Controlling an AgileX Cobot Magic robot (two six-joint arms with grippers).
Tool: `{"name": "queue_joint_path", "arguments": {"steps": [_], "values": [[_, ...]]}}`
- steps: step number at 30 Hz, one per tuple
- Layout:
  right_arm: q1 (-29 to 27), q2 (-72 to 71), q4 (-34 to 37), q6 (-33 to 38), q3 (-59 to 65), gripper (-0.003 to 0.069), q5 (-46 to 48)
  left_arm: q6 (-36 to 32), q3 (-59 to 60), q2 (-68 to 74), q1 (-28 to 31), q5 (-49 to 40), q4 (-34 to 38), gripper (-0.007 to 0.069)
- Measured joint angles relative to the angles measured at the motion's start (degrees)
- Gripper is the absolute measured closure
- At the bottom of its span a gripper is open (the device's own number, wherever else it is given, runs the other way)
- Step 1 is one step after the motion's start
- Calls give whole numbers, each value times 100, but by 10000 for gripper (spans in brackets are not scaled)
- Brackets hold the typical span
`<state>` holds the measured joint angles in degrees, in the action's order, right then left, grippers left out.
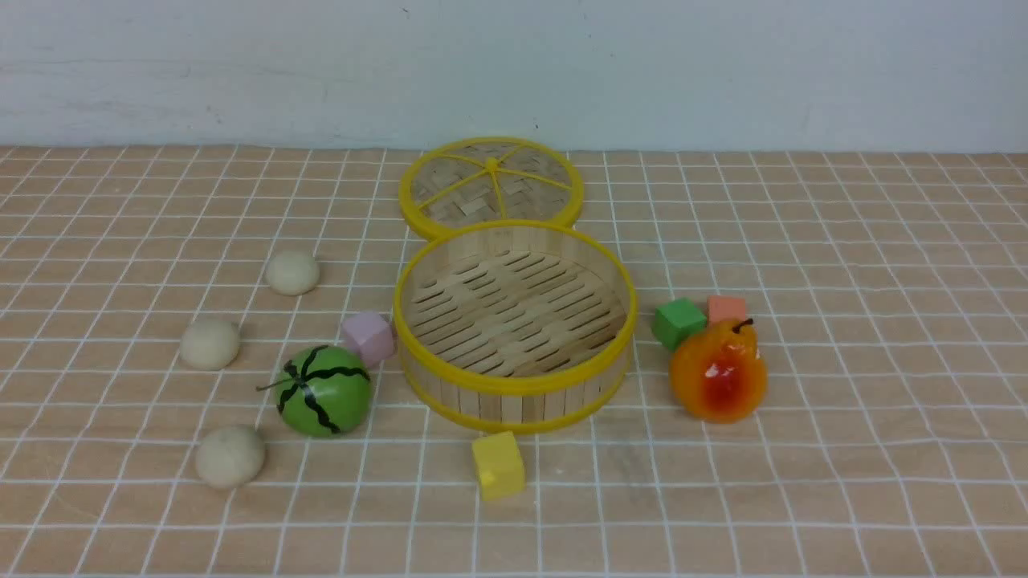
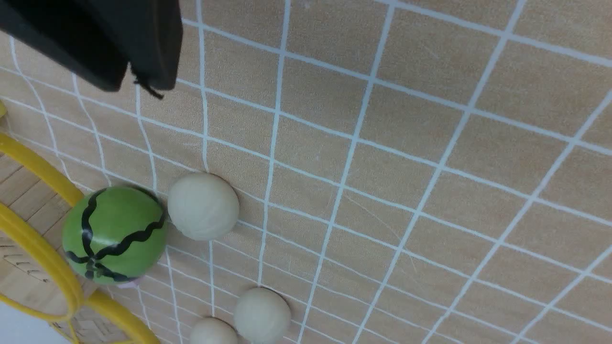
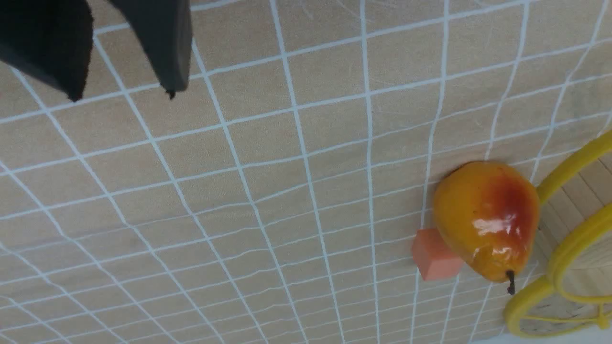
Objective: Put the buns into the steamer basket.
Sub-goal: Use the left arm to grab a steamed stuffed bun
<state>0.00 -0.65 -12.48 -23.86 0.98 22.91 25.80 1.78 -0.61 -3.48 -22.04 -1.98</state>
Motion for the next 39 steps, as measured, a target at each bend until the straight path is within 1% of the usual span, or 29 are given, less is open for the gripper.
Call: {"name": "queue_joint_path", "arguments": {"steps": [17, 23, 26, 28, 31, 33, 34, 35, 39], "values": [[0, 0, 0, 0, 0, 418, 0, 6, 0, 0, 0, 0, 0, 533], [0, 0, 0, 0, 0, 418, 0, -138, 0, 0, 0, 117, -285, 533], [0, 0, 0, 0, 0, 418, 0, -152, 0, 0, 0, 651, -320, 531], [0, 0, 0, 0, 0, 418, 0, -22, 0, 0, 0, 1187, -152, 531], [0, 0, 0, 0, 0, 418, 0, 304, 0, 0, 0, 2345, 269, 529], [0, 0, 0, 0, 0, 418, 0, 310, 0, 0, 0, 3021, 347, 529], [0, 0, 0, 0, 0, 418, 0, 310, 0, 0, 0, 3091, 352, 529], [0, 0, 0, 0, 0, 418, 0, 299, -30, 0, 0, 3481, 378, 526], [0, 0, 0, 0, 0, 418, 0, 279, -557, 50, 0, 3230, 399, 522]]}}
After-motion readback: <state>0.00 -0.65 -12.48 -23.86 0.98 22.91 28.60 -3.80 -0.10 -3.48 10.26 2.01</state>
